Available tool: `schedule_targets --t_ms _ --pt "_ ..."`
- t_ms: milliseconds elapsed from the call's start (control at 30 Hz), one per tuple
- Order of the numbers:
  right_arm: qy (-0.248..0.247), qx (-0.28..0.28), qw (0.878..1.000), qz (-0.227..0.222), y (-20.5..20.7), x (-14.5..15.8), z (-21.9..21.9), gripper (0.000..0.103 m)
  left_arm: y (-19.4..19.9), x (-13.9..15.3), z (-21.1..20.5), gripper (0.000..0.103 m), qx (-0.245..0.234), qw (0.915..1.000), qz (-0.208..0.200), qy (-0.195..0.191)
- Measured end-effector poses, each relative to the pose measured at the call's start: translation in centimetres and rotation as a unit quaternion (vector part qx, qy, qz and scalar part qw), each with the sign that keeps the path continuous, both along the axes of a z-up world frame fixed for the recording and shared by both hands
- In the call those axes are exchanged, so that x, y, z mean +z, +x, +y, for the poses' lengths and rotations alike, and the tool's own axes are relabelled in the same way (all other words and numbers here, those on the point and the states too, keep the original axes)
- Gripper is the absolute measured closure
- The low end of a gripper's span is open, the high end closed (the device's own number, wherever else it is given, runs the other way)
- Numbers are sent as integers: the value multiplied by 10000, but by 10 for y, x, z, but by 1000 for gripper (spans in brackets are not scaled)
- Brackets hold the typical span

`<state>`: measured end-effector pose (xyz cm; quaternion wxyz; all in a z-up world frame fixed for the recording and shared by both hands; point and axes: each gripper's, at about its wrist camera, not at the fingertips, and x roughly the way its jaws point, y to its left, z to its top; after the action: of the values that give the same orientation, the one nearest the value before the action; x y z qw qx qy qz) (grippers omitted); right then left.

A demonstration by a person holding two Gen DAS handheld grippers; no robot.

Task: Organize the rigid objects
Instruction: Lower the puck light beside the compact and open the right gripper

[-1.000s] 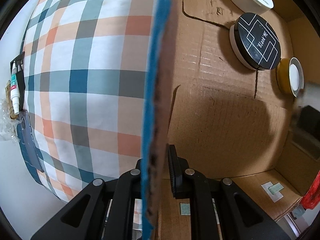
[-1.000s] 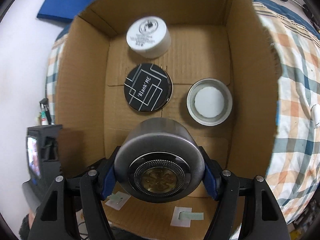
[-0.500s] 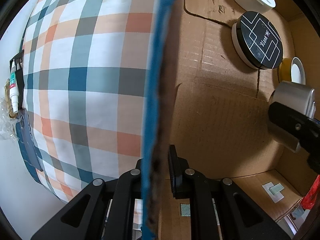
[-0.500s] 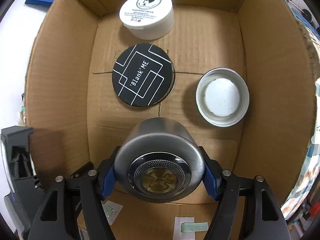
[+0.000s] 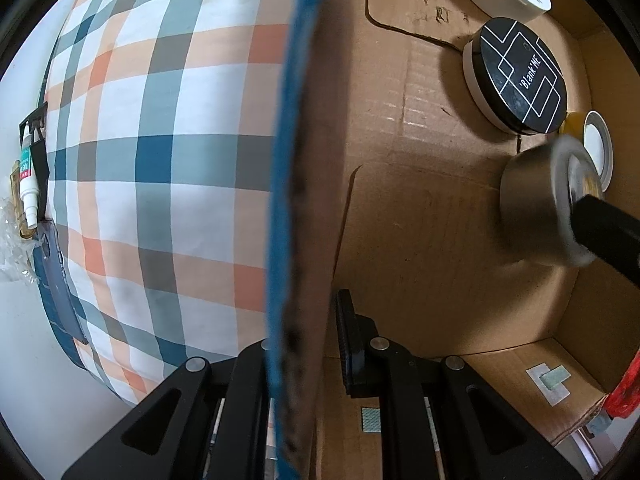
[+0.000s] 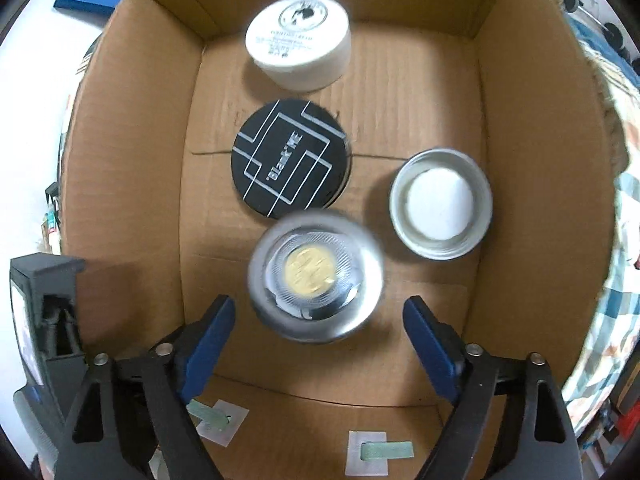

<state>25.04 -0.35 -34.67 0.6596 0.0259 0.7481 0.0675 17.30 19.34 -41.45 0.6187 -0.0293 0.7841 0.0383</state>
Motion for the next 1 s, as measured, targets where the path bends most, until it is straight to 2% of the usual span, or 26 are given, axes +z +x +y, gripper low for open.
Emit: schedule_targets --t_ms 67,133,200,500,733,1000 --pt "-6 -15 10000 -40 0 6 -2 11 0 0 -1 93 -3 10000 2 6" --pt "-54 -31 10000 -76 -1 11 -4 3 0 0 -2 93 3 10000 -1 2" --pt "-82 -37 9999 -144 -3 19 -9 0 1 1 -3 93 -11 10000 -6 10" --pt "-96 -241 9988 -419 -11 51 -33 0 7 8 -5 93 -49 10000 -34 43" --pt "-209 -324 9941 -1013 -26 92 -45 0 7 10 -7 93 -58 9999 -34 82" --pt "-105 -483 9911 -1236 -37 117 -56 0 5 13 -8 93 -37 9999 -46 94"
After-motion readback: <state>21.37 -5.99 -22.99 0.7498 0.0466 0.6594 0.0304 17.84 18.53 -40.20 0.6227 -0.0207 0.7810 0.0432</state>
